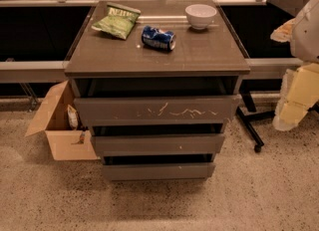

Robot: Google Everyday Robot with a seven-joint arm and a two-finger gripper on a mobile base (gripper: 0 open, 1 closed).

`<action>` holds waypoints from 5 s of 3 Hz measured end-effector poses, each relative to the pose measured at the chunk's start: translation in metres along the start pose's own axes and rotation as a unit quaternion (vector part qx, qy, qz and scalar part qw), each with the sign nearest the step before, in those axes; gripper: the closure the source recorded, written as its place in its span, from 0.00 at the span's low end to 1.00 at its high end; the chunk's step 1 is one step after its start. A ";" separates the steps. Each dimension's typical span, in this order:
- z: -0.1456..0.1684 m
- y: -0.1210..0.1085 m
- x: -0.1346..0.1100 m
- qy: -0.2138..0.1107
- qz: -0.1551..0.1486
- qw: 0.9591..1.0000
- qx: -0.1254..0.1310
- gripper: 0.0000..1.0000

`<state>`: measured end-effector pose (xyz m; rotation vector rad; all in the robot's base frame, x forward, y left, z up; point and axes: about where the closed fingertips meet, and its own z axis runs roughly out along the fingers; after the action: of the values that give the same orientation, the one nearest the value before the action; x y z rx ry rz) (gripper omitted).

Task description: Open top drawer

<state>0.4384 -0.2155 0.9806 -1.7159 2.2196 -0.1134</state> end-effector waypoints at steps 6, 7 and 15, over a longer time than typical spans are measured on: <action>0.150 0.017 -0.031 -0.126 -0.096 0.982 -0.106 0.00; 0.185 0.012 -0.035 -0.121 -0.120 0.977 -0.130 0.00; 0.357 -0.070 -0.046 -0.066 -0.169 0.969 -0.166 0.48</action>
Offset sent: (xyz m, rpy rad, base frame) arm 0.0118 0.0211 -0.0571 0.0811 -0.0349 0.2249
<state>0.6230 -0.1409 0.6724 -2.1976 1.9148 0.3016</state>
